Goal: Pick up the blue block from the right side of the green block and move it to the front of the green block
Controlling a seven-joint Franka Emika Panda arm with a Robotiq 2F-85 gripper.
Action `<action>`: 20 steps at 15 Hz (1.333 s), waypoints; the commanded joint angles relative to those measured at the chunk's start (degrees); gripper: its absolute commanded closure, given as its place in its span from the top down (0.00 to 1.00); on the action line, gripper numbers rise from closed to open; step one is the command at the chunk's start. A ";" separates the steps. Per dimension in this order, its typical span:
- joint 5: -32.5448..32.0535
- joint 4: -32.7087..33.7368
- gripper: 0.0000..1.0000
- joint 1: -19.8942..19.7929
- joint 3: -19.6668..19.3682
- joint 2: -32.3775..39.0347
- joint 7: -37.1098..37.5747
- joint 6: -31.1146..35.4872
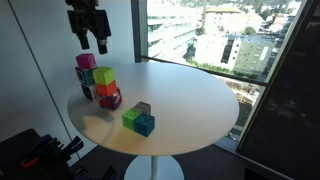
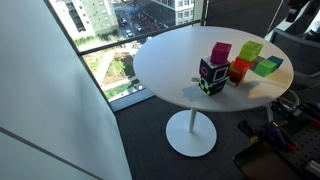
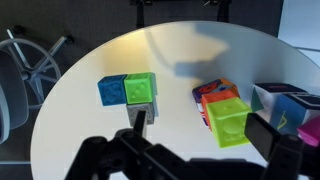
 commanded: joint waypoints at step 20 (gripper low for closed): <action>-5.14 9.12 1.00 -5.50 -8.86 18.05 -10.26 5.12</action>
